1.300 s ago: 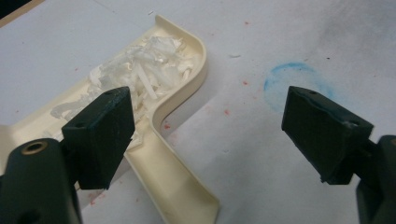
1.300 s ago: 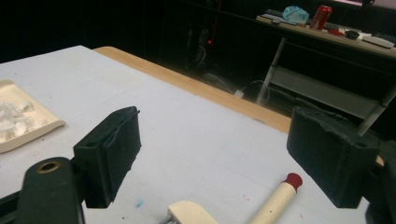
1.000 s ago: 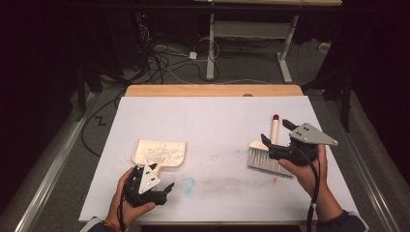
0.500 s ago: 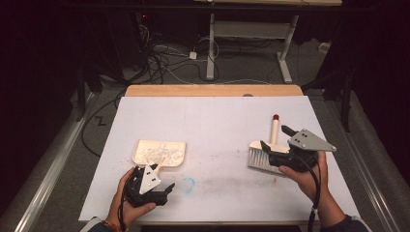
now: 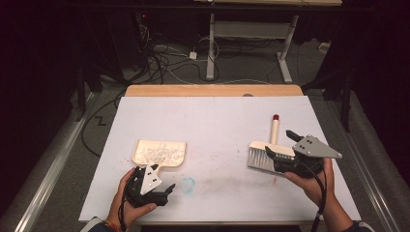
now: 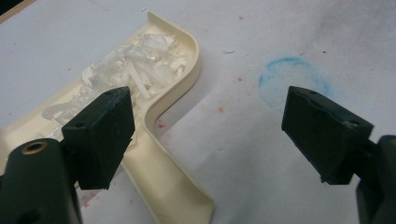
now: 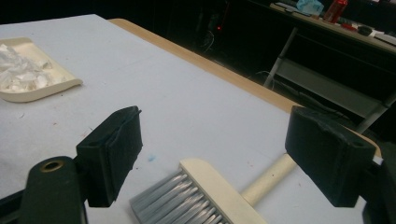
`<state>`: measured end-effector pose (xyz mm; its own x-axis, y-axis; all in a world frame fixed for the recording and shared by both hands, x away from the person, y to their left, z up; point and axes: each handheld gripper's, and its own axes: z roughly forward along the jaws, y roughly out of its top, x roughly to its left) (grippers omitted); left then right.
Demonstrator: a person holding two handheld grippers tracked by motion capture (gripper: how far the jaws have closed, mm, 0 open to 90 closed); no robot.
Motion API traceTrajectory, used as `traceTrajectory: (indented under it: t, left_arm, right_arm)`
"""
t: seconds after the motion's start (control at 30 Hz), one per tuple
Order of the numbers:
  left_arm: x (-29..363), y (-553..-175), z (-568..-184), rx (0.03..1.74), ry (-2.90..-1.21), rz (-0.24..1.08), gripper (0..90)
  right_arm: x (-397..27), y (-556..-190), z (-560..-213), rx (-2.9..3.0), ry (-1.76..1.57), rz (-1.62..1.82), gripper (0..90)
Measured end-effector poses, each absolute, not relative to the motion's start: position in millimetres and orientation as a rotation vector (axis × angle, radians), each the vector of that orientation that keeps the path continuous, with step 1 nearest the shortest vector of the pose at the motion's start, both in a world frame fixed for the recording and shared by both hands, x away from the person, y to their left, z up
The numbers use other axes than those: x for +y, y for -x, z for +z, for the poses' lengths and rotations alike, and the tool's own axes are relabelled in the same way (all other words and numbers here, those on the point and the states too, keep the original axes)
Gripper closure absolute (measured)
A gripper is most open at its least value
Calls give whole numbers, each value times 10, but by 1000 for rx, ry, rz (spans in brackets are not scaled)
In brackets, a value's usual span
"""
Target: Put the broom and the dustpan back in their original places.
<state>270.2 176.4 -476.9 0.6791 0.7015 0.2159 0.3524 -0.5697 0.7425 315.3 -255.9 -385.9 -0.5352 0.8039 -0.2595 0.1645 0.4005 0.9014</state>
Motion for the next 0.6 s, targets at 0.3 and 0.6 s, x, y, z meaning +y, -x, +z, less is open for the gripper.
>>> traceTrajectory:
  t: [0.3,0.6]
  left_arm:
    - [1760,-2697,-4770,802,-2211,658,168]
    - [1755,-2694,-4770,799,-2213,656,168]
  right_arm:
    - [-2627,-3133,-3996,1974,-816,1073,194]
    - [-2785,-3161,-4401,2065,-873,905,211]
